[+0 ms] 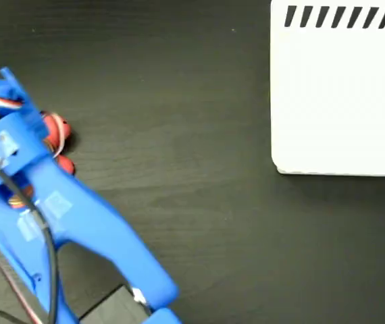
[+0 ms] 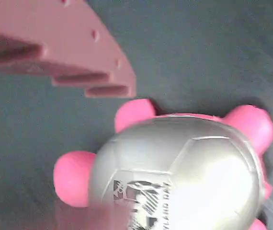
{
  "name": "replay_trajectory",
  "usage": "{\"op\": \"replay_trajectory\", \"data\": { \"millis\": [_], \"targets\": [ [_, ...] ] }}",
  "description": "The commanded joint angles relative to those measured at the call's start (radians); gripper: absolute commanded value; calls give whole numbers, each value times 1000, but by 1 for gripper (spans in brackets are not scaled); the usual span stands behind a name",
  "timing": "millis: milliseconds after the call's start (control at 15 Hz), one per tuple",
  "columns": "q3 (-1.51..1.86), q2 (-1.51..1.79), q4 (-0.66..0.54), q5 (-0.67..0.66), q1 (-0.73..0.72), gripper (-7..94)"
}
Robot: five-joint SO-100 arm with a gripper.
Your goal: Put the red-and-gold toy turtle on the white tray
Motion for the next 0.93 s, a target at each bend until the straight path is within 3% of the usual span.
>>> {"op": "replay_trajectory", "data": {
  "millis": [0, 67, 200, 867],
  "targets": [
    [-55, 29, 5, 15, -21, 39],
    [-49, 35, 8, 18, -21, 40],
    [-25, 46, 3, 18, -11, 57],
    [60, -75, -126, -43, 18, 57]
  ]
}}
